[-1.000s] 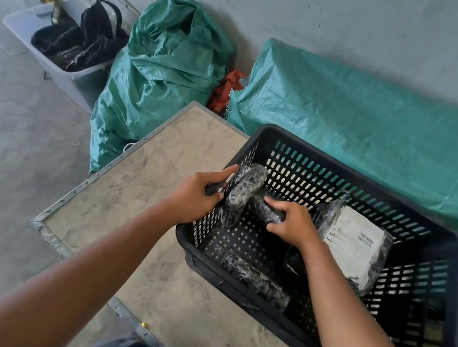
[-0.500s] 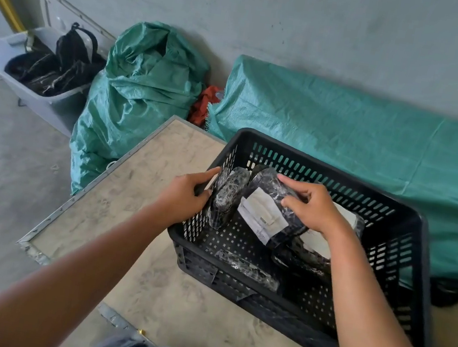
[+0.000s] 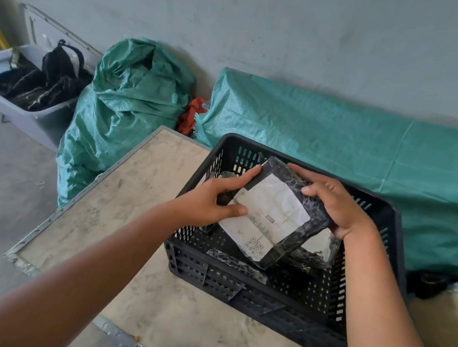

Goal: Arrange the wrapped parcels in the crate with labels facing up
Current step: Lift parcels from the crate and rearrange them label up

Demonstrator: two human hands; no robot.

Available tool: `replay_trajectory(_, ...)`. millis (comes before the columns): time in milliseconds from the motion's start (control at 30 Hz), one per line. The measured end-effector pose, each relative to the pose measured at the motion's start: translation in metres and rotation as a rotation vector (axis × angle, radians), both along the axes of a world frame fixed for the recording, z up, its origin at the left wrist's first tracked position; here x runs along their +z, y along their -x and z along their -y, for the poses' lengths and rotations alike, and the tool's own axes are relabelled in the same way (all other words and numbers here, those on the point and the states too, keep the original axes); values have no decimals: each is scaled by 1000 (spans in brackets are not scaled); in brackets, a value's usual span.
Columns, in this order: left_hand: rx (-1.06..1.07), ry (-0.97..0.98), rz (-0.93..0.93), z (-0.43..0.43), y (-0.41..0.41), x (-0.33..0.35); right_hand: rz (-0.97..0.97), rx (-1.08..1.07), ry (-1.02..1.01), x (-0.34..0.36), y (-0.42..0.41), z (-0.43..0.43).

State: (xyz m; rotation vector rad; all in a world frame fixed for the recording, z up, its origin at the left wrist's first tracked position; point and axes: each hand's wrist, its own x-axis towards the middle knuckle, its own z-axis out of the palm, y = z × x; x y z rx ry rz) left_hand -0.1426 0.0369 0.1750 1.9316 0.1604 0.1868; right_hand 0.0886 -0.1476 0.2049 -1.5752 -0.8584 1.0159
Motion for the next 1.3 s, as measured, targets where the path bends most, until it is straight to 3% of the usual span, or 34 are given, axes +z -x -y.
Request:
replay_trajectory(100, -8, -51, -62, 2, -9, -7, -32, -71, 1, -6, -5, 2)
replay_trajectory(267, 137, 77, -132, 8, -26, -35, -33, -288, 67, -29, -1, 7)
replay_trajectory(467, 329, 75, -294, 4, -53, -66, 250, -158, 297, -63, 19, -4)
replay_trajectory(600, 372, 91, -350, -7, -70, -69, 378, -208, 339, -77, 29, -30)
replay_trajectory(700, 224, 1, -478, -20, -71, -70, 378, -193, 370, -88, 36, -53)
replay_trajectory(867, -68, -349, -627, -28, -75, -77, 321, -215, 468, -110, 32, -71)
replay_trajectory(1133, -11, -721, -854, -9, -112, -118, 468, -182, 701, -137, 43, -92)
replay_trajectory(1300, 54, -701, -933, -1, -120, -132, 473, -166, 745, -155, 46, -97)
